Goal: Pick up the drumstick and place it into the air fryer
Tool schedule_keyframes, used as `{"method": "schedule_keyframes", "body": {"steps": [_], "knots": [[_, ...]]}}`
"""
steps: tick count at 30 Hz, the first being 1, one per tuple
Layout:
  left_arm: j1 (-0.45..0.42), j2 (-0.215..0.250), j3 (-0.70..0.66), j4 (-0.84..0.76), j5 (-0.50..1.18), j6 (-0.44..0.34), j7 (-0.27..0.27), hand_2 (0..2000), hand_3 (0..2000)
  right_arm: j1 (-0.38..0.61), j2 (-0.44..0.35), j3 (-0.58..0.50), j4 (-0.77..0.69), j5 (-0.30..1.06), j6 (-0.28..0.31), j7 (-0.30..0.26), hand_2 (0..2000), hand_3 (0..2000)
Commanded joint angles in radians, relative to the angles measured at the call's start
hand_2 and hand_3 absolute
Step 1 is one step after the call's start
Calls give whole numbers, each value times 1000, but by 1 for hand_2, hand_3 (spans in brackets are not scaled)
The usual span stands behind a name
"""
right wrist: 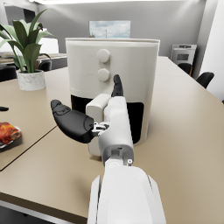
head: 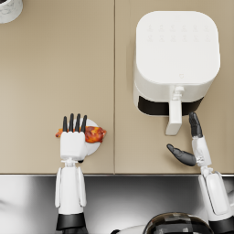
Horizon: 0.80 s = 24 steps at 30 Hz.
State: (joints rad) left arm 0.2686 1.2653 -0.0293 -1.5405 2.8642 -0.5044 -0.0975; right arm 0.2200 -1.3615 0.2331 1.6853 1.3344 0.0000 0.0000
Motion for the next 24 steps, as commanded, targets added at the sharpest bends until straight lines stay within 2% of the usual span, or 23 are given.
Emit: {"method": "schedule_keyframes", "body": {"steps": [1, 4, 9, 10, 11, 13, 15, 18, 24], "knots": [[45, 7, 26, 105, 3, 49, -2, 0, 0, 14, -9, 5, -17, 0, 0, 0, 0, 0], [51, 9, 48, 134, 8, 134, -23, 0, 0, 19, -17, 10, -23, 0, 0, 0, 0, 0], [104, 12, 72, 274, 11, 164, -93, 0, 0, 24, -30, 8, -26, 0, 0, 0, 0, 0], [116, 10, 75, 303, 10, 173, -102, 1361, 327, 19, -29, 10, -15, 0, 0, 0, 0, 0], [133, 11, 75, 343, 9, 154, -109, 2000, 653, 17, -30, 9, -17, 0, 0, 0, 0, 0], [164, 13, 77, 410, 9, 227, -122, 2000, 1307, 11, -32, 11, -6, 0, 0, 0, 0, 0], [178, 9, 88, 417, 8, 261, -132, 2000, 1960, 8, -34, 12, -1, 0, 0, 0, 0, 0], [173, 3, 95, 309, 9, 314, -130, 2000, 2000, 0, -36, 30, -25, 0, 0, 0, 0, 0], [146, 6, 48, -30, 11, 312, -74, 2000, 2000, 44, -66, 35, -170, 0, -16, 0, 0, 0]]}}
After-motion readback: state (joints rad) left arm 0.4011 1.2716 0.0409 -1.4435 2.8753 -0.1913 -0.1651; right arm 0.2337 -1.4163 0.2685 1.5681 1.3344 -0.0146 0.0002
